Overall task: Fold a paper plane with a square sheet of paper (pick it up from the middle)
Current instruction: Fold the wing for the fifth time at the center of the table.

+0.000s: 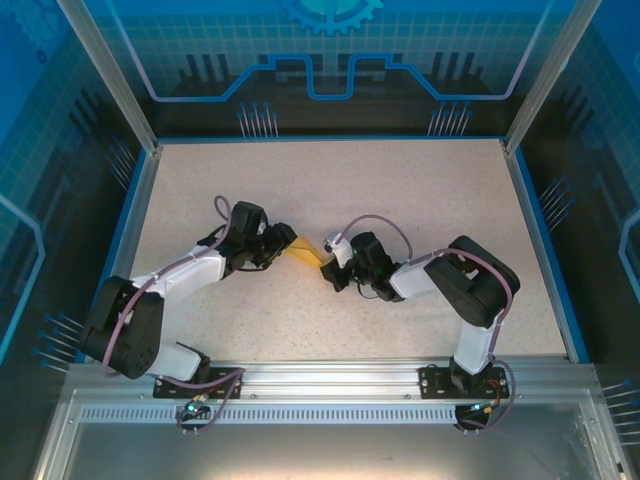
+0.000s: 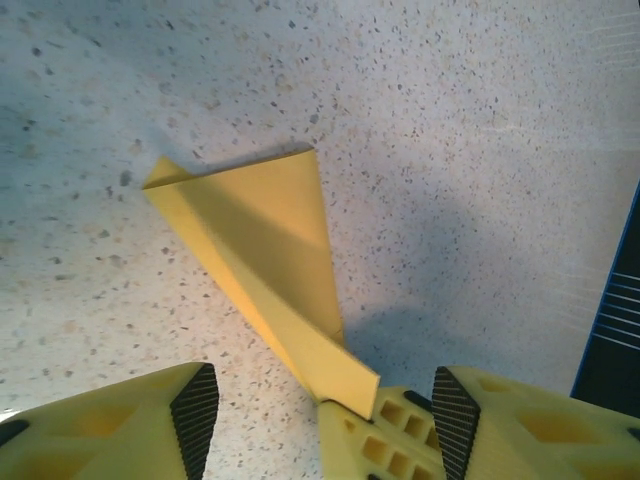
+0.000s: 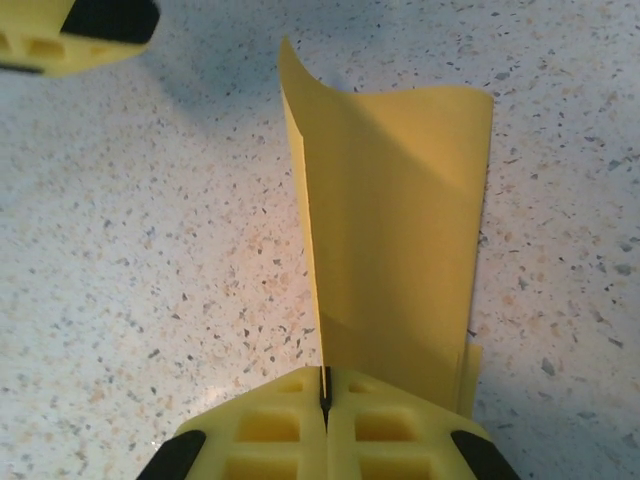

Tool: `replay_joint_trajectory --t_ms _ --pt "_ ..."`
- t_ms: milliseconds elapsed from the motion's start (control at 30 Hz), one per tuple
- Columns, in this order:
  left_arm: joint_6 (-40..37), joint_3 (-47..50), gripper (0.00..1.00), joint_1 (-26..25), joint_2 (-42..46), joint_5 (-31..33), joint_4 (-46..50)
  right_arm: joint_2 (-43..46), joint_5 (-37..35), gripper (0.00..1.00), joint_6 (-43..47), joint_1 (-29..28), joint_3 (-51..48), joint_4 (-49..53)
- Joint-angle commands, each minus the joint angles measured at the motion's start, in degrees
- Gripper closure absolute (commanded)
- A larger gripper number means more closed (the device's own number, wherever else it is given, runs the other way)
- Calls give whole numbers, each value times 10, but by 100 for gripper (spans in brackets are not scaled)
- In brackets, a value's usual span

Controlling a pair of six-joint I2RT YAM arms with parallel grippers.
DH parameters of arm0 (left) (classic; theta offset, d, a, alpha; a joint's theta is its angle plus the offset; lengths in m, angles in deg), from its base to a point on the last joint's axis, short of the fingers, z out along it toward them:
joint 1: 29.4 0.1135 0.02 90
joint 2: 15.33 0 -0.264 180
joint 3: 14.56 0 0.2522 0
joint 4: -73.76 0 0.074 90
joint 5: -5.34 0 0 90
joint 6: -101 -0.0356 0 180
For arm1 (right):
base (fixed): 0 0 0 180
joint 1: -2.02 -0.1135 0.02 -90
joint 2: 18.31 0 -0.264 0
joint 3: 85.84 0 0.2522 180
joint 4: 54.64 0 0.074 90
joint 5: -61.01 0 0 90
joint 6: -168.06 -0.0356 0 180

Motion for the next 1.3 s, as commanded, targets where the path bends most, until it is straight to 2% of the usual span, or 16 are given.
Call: replay_joint_trajectory --t_ms 0,300,567,1100,1267 --pt "-24 19 36 4 20 11 -14 -6 69 100 -77 18 24 13" --pt "-45 47 35 4 16 -12 -68 -43 157 100 -180 54 65 37" --pt "-61 60 35 4 4 -19 -97 -75 182 100 -247 67 83 31" --pt "-83 54 36 -5 -43 -37 -134 -126 228 100 -319 91 108 44" --pt "-97 46 40 -13 -54 -41 -143 -136 238 100 -339 97 114 55"
